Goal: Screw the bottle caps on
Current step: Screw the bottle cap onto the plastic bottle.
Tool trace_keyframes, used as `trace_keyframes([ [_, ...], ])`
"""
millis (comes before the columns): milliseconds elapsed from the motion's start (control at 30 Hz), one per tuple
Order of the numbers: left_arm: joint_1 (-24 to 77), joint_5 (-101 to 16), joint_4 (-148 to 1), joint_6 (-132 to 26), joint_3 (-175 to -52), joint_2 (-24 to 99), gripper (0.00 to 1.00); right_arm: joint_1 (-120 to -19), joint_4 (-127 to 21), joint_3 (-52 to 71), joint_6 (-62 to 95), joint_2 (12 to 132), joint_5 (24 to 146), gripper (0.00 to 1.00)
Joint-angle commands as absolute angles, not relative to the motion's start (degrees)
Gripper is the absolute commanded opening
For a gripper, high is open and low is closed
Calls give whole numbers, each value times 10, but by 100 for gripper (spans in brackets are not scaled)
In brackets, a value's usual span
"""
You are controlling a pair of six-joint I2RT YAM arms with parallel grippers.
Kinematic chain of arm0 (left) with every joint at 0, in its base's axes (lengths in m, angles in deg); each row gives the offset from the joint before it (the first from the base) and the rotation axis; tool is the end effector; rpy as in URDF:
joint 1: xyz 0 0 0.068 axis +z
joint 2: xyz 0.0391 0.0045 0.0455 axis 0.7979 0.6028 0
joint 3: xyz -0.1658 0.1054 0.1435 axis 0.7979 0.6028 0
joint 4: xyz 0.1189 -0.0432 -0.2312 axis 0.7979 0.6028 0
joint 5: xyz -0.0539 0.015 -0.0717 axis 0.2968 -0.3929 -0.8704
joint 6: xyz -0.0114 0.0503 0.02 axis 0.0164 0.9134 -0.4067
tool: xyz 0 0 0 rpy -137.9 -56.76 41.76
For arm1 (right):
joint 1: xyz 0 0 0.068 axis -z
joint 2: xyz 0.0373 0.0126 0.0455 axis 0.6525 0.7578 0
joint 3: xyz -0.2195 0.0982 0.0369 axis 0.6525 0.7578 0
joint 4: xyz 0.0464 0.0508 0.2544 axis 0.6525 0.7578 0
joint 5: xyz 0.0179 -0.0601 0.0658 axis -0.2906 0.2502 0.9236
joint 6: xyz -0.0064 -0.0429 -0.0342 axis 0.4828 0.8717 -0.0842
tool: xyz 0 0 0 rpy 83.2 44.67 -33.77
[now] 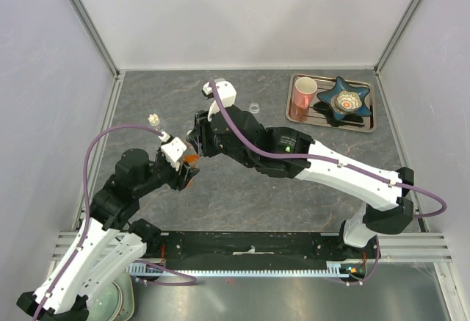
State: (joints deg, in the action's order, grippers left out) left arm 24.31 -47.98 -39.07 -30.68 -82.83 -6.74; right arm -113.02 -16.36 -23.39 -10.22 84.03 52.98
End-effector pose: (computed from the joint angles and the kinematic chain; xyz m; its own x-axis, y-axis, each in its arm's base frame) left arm 0.1318 -0.0820 0.2976 -0.1987 0.3145 -0.9282 0.7073 0.7016 0.0863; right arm 0.1231 0.3345 0.4295 -0.5068 0.0575 -0.8601 -0.5664 0.7300 0.3825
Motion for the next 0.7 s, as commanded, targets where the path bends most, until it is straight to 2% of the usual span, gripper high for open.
trace_keyframes([
  [0,247,-483,-555,-342,-855,-78,2,-1161,-65,-245,-115,860,583,32],
  [167,248,-492,-561,-348,-853,-76,2,-1162,-66,-264,-102,843,562,41],
  [433,247,-494,-560,-351,-850,-77,2,-1161,-86,-276,-71,821,555,92],
  [533,248,-500,-557,-353,-851,-79,2,-1161,-92,-283,-49,801,559,98],
  [667,249,-518,-551,-361,-857,-78,2,-1160,-91,-278,2,761,584,98],
])
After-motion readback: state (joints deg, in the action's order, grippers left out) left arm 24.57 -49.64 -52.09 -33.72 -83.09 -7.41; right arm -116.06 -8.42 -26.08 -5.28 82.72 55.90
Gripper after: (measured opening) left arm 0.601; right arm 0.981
